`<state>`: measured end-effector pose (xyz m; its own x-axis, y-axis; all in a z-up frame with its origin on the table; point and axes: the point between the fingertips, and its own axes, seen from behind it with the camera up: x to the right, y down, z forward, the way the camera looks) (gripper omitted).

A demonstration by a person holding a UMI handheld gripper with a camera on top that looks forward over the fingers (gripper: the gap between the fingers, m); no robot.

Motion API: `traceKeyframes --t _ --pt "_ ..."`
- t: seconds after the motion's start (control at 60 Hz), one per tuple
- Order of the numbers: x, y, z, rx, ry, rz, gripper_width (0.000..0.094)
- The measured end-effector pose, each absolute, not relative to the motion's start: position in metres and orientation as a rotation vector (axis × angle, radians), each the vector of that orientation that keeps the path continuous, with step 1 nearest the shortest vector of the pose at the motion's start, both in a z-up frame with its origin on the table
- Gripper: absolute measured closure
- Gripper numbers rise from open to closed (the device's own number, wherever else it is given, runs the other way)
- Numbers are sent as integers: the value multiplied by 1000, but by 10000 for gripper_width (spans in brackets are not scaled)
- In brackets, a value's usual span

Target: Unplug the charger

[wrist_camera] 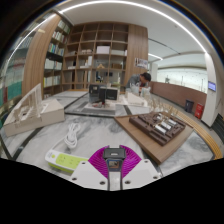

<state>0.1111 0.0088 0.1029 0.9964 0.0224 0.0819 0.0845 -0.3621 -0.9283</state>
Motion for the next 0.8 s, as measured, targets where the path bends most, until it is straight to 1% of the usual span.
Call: traceKeyframes --t 0.083,0.15,0.4,0.45,0.483,0.5,0.517,0.533,0.633,0.683,0.8 --pt "119 6 58 -2036 -105 -66 767" --pt "120 7 37 -2081 -134 -69 738" --pt "129 13 -3 -2178 -105 -61 624" --pt "129 13 -4 -2175 -85 -44 539" --pt "130 13 -2 -2172 -74 -39 433" --pt "131 13 -1 -2169 -70 -35 340" --pt "131 13 0 -2166 -65 -31 331" --pt "130 12 0 -2165 -62 -23 288" --pt "133 0 3 -2187 -41 -16 132" --pt "130 -12 9 -2190 -42 8 93" --pt "121 -46 28 -2187 -64 39 98"
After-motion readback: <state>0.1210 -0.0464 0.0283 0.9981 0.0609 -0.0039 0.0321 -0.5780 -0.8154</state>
